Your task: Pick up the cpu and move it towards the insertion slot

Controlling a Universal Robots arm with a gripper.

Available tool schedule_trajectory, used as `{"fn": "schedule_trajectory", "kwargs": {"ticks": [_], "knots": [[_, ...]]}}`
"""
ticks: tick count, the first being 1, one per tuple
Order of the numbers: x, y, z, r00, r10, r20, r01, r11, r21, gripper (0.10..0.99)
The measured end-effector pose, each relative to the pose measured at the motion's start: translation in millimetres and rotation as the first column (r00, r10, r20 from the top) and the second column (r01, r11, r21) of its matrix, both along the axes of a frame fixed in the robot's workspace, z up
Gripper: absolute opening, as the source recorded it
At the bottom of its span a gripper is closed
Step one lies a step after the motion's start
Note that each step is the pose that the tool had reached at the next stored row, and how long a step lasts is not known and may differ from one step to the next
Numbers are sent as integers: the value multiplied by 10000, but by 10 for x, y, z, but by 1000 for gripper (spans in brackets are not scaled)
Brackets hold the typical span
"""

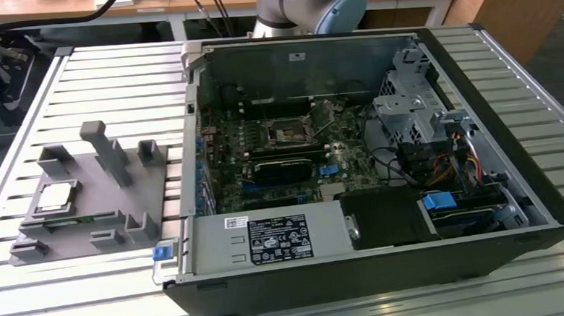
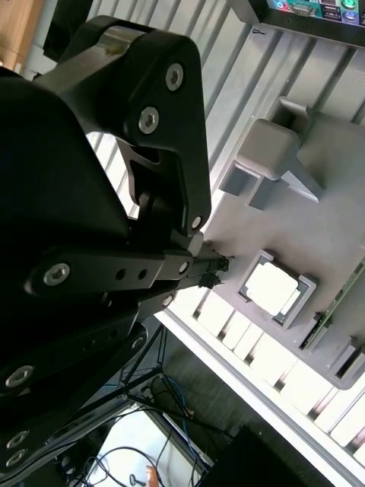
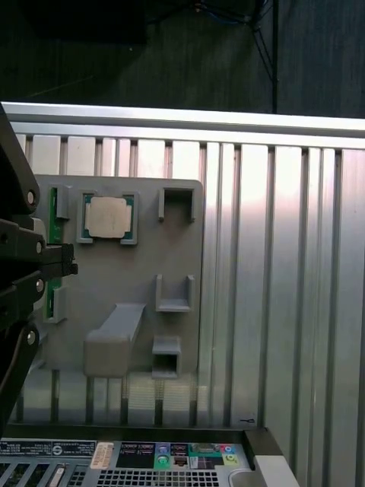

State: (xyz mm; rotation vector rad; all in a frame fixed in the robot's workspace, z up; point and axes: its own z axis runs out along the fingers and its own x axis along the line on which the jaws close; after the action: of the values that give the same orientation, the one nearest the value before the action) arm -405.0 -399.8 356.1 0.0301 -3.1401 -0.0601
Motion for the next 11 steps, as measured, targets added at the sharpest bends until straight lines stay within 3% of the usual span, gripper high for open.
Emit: {"fn": "schedule_trajectory", "kwargs": {"ticks": [11], "knots": [[-39, 0, -7, 10000, 0, 1, 0, 10000, 0, 106]]}}
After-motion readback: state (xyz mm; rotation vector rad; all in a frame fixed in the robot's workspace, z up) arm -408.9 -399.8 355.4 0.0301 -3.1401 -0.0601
